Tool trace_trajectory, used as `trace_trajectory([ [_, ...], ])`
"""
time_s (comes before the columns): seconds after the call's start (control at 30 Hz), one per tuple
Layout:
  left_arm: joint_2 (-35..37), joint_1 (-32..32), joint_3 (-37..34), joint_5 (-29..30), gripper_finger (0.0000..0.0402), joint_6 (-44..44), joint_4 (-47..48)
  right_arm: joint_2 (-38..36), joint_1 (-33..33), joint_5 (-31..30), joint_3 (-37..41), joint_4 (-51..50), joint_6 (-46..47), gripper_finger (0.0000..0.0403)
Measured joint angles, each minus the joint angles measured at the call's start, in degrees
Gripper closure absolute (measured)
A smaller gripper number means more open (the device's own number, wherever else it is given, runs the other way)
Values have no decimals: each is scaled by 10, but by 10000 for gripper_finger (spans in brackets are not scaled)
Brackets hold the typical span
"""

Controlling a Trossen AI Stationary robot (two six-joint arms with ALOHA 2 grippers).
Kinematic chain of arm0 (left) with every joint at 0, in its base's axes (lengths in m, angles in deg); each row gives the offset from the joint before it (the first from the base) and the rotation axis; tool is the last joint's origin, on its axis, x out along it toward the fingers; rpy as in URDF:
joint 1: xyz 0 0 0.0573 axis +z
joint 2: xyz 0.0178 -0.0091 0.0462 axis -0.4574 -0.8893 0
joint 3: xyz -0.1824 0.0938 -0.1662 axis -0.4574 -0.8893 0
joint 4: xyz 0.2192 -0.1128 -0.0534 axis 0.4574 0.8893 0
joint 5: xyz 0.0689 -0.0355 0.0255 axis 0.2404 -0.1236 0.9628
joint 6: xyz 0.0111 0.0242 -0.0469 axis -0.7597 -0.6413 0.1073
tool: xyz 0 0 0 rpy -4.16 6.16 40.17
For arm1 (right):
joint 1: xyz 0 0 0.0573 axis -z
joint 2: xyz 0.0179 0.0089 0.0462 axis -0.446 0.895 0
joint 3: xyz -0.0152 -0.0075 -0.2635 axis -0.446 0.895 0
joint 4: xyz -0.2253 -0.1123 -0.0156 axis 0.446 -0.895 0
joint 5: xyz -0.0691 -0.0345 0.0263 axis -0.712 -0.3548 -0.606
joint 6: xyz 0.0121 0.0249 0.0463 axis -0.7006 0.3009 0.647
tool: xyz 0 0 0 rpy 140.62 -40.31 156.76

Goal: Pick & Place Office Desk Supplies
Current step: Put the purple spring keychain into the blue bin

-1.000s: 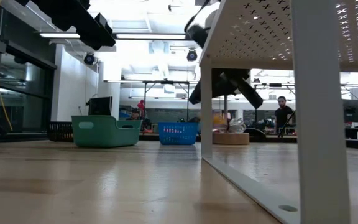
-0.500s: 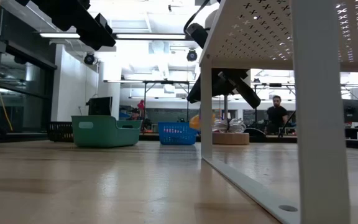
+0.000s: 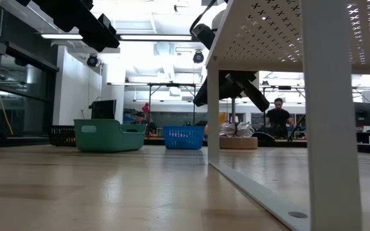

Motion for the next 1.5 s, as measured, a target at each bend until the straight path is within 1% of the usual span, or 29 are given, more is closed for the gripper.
trace_trajectory([
  [0.1, 0, 0, 0, 0, 195, 0, 0, 0, 0, 2, 0, 22, -22, 399],
  [0.2, 0, 0, 0, 0, 195, 0, 0, 0, -6, 10, 0, 114, -95, 399],
  [0.23, 0, 0, 0, 0, 195, 0, 0, 0, -8, 13, -1, 130, -113, 399],
  [0.27, 0, 0, 0, 0, 195, 0, 0, -1, -7, 13, -1, 127, -114, 399],
  [0.3, 0, 0, 0, 0, 195, 0, 0, -1, -5, 6, -1, 101, -95, 399],
  [0.4, 0, 0, 0, 0, 195, 0, 0, 0, 8, -10, 1, -24, 16, 399],
  [0.43, 0, 0, 0, 0, 195, 0, 0, 3, 10, -4, 4, -24, 11, 399],
  [0.53, 0, 0, 0, 0, 195, 0, 0, 9, -3, 16, -3, 99, -82, 399],
  [0.57, 0, 0, 0, 0, 195, 0, 0, 9, -6, 17, -4, 110, -94, 399],
  [0.6, 0, 0, 0, 0, 195, 0, 0, 9, -8, 12, -3, 100, -91, 399],
  [0.67, 0, 0, 0, 0, 195, 0, 0, 11, -2, -7, -1, 46, -42, 399],
  [0.73, 0, 0, 0, 0, 195, 0, 0, 13, 13, -6, 2, 6, -1, 399],
  [0.8, 0, 0, 0, 0, 195, 0, 0, 11, 18, -6, 1, 19, 1, 399],
  [0.93, 0, 0, 0, 0, 195, 0, 0, 11, 3, 6, 0, 26, -15, 399],
  [1.1, 0, 0, 0, 0, 195, 0, 0, 11, 6, -3, 0, 31, -21, 399],
  [1.5, 0, 0, 0, 0, 195, 0, 0, 11, 4, 0, 0, 43, -30, 399],
])
